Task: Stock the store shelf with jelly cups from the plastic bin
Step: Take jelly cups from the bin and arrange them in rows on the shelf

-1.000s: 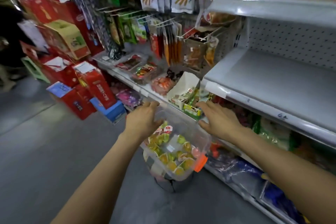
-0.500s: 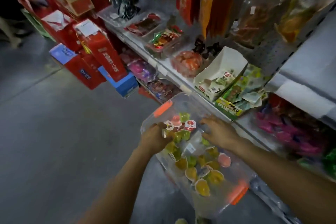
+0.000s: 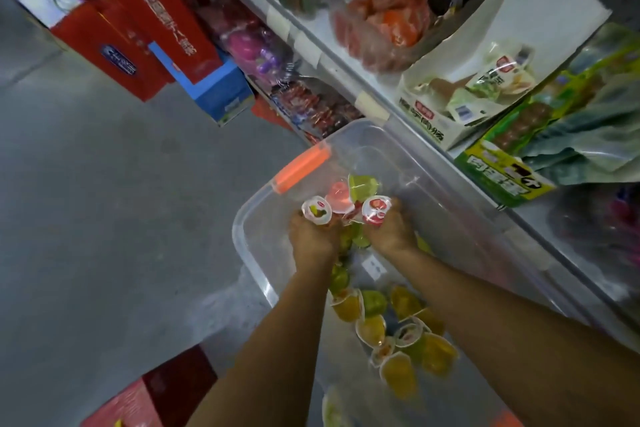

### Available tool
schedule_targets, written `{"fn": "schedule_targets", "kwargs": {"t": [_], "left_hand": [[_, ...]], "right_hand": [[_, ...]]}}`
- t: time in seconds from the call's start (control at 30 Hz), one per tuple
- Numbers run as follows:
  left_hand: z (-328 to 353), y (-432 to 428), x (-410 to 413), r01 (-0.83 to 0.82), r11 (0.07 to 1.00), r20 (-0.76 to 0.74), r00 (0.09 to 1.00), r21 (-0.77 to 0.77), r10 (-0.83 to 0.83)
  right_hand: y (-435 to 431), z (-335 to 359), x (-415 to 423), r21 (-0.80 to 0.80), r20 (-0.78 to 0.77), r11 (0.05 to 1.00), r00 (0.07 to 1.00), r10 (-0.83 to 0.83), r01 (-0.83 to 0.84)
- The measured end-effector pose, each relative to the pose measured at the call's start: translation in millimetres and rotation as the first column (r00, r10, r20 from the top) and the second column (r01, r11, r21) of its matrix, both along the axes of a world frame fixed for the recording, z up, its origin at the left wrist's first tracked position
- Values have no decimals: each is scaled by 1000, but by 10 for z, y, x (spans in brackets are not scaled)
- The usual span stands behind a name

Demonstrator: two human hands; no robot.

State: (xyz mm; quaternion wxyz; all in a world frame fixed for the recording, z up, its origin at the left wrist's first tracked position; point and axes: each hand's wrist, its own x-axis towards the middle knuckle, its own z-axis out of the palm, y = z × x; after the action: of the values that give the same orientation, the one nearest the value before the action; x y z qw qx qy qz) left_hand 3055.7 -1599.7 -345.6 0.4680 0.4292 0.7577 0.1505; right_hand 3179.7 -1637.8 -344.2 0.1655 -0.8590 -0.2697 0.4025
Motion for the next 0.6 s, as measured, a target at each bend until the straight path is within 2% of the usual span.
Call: {"fn": "schedule_targets", "kwargs": {"t": [0.17,0.3,0.47,0.6], "left_hand": [[79,-79,79,-247,968,-17,969,-36,246],[37,-99,104,-323,946,1,946,-11,323],[28,-150,68,-265,961,-6,964,78,267],[13,-71,12,-61,995,-67,996,78,66]], "right_hand": [[76,-162,-65,7,-40,984,984,-176,177],[116,-170,-66,-7,-78,976,973,-220,220],[78,-129,-42,42,-149,976,967,-206,214],[17,-75,-22,48,-117,988,983,-138,145]]}}
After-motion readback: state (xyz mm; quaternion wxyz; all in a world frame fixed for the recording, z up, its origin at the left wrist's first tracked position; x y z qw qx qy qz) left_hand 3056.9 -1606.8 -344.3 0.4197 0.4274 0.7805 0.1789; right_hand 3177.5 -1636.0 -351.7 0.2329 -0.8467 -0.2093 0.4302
